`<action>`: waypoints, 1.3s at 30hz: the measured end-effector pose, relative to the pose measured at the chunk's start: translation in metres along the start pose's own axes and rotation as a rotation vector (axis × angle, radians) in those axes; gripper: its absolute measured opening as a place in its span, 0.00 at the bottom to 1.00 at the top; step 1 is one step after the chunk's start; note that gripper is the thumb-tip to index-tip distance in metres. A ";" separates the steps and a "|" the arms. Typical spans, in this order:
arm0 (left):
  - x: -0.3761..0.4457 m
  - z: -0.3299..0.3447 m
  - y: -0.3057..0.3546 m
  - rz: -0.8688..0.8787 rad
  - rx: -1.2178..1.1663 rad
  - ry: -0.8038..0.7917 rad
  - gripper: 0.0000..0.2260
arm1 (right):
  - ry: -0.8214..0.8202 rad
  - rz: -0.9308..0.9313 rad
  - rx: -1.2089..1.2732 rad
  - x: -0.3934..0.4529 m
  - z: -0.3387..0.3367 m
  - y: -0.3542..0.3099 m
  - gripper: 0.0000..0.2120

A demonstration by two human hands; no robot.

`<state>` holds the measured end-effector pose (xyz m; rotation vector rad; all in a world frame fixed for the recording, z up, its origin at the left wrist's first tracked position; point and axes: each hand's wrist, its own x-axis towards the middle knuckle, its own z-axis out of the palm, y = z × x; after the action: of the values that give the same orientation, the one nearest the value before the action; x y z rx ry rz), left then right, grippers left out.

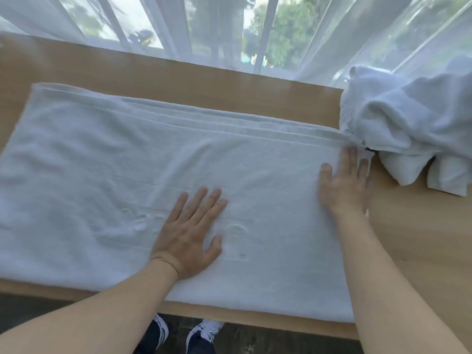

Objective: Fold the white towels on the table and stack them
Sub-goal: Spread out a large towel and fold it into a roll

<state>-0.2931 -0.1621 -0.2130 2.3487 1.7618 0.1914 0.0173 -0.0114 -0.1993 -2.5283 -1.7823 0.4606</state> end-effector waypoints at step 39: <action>0.063 -0.035 -0.175 0.063 0.033 -0.118 0.34 | 0.191 -0.023 0.043 -0.253 0.124 -0.239 0.32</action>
<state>-0.4459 -0.0515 -0.2214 2.3878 1.6503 0.0319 -0.3105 -0.1801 -0.2165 -2.4282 -1.7119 0.2443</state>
